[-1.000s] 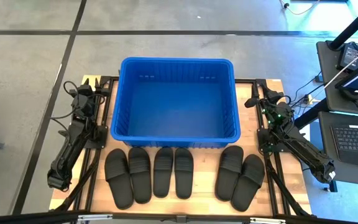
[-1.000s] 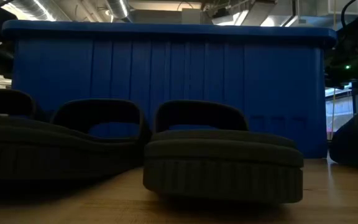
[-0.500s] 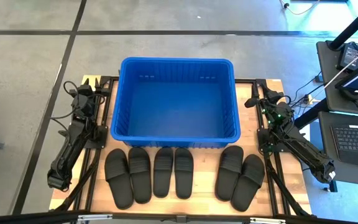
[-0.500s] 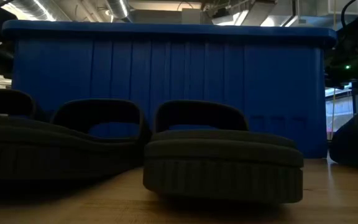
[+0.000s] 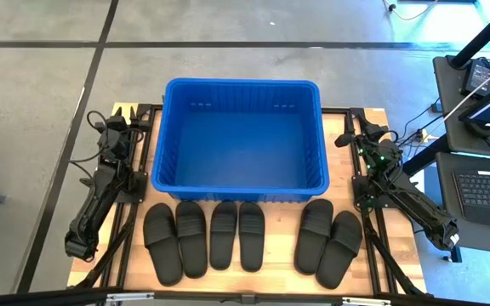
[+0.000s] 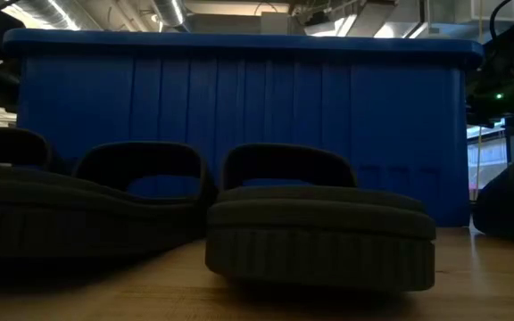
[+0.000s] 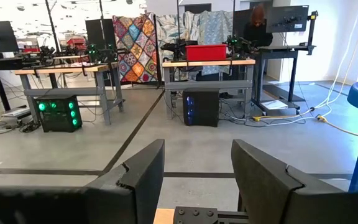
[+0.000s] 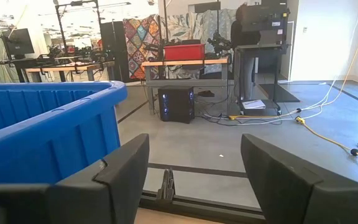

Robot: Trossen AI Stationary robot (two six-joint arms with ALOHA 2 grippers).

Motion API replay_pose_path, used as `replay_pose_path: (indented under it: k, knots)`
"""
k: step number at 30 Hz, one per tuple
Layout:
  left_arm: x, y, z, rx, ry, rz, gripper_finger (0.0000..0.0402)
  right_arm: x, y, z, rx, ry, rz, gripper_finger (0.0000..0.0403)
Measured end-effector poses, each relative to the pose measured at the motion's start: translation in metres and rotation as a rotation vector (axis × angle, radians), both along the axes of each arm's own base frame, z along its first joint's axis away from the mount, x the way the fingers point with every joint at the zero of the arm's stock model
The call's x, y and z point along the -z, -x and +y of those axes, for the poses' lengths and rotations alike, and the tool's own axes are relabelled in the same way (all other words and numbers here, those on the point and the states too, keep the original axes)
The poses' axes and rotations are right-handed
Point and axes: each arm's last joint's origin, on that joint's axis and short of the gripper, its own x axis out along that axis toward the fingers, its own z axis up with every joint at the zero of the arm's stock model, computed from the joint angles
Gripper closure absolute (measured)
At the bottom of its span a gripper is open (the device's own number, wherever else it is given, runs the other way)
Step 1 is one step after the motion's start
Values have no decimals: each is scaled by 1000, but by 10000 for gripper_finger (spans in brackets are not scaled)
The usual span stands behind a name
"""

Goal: Pick and place slides into bin

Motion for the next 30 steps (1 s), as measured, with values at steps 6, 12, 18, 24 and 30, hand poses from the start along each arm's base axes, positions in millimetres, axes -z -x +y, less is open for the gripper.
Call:
replay_pose_path:
  k: [6, 12, 18, 24, 30]
  knots:
    - [0, 0, 0, 0, 0, 0, 220, 0, 0, 0, 0, 0, 0, 147]
    - [0, 0, 0, 0, 0, 0, 220, 0, 0, 0, 0, 1, -1, 147]
    - [0, 0, 0, 0, 0, 0, 220, 0, 0, 0, -2, -6, -22, 147]
    - [0, 0, 0, -1, 0, 0, 220, -7, -1, 1, -99, -56, -392, 147]
    - [0, 0, 0, 0, 0, 0, 220, -20, 0, 4, -152, 38, -505, 147]
